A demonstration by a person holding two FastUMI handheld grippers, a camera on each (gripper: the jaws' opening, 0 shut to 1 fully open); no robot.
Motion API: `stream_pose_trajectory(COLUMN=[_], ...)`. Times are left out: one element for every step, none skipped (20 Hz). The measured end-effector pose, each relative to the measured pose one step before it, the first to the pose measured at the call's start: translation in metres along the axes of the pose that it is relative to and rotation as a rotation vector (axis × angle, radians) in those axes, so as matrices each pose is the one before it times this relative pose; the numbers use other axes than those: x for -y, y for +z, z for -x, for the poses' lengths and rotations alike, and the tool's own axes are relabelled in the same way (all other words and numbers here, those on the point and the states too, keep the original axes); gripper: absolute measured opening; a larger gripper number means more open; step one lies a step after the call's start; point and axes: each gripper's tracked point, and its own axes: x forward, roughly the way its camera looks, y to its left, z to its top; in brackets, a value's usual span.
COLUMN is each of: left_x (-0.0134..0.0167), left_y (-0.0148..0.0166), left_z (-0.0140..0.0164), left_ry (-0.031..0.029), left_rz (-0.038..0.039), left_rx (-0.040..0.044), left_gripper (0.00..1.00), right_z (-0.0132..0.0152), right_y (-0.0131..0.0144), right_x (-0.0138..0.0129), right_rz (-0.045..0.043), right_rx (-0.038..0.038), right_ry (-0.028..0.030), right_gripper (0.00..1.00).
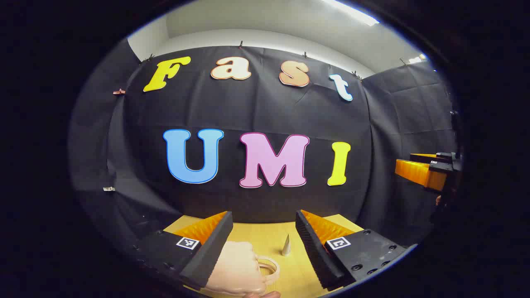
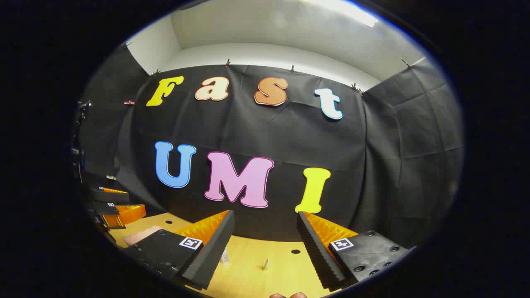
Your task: First open the suitcase, pack the skin care products into it, and then close the suitcase.
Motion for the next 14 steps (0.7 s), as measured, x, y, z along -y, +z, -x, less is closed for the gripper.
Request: stream_pose_trajectory(left_x=[-0.00506, -0.00244, -0.00048, -0.00019, -0.00108, -0.00211, -0.00189, -0.00257, -0.00075, 0.00017, 0.00074, 0.00155, 0.00123, 0.00259], left_y=[0.00135, 0.00288, 0.00125, 0.00183, 0.00152, 0.00238, -0.00045, 0.00126, -0.00071, 0.00061, -0.00103, 0.00008, -0.00210, -0.00277], left_z=[-0.00226, -0.00058, 0.00008, 0.00045, 0.00071, -0.00094, -0.00194, -0.00124, -0.00069, -0.00144, 0.00115, -0.00101, -0.00117, -0.00183], left_ry=[0.00947, 0.00439, 0.00083, -0.00228, -0.00141, 0.00086, 0.00065, -0.00101, -0.00396, -0.00680, -0.00973, -0.01068, -0.00816, -0.01165], left_rz=[-0.00733, -0.00425, 0.00150, 0.00581, 0.00768, 0.00551, -0.00258, -0.00841, -0.00922, -0.00470, 0.00091, 0.00423, 0.00604, 0.00686], left_rx=[0.00153, 0.00396, 0.00261, 0.00080, 0.00343, 0.00455, 0.00046, -0.00178, -0.00041, 0.00105, 0.00006, -0.00176, -0.00156, -0.00732], left_gripper=[0.95, 0.96, 0.96, 0.95, 0.95, 0.95, 0.95, 0.95, 0.95, 0.95, 0.95, 0.95, 0.96, 0.95], right_z=[-0.00029, -0.00024, 0.00003, -0.00160, -0.00170, -0.00054, -0.00057, -0.00012, 0.00043, 0.00084, 0.00069, 0.00102, 0.00120, 0.00107], right_y=[-0.00073, -0.00080, -0.00047, -0.00248, -0.00316, -0.00166, 0.00016, 0.00164, -0.00002, 0.00027, 0.00063, -0.00061, -0.00116, -0.00154], right_x=[0.00043, -0.00116, -0.00259, -0.00124, -0.00210, -0.00280, -0.00339, -0.00243, -0.00141, -0.00025, -0.00027, 0.00049, -0.00023, -0.00092], right_rz=[0.01059, 0.00290, -0.00411, -0.00815, -0.00797, -0.00556, -0.00182, 0.00206, 0.00394, 0.00431, 0.00343, -0.00120, -0.00503, -0.00541], right_rx=[-0.00262, -0.00273, -0.00123, -0.00780, -0.00899, -0.00639, -0.00075, 0.00288, 0.00169, 0.00154, 0.00001, -0.00370, -0.00431, -0.00514], right_ry=[-0.00288, -0.00050, -0.00168, -0.00635, -0.00372, 0.00057, 0.00194, 0.00160, 0.00029, -0.00154, -0.00498, -0.00737, -0.00432, -0.00322], right_gripper=[0.98, 0.98, 0.96, 0.96, 0.96, 0.96, 0.96, 0.96, 0.96, 0.96, 0.96, 0.96, 0.96, 0.96])
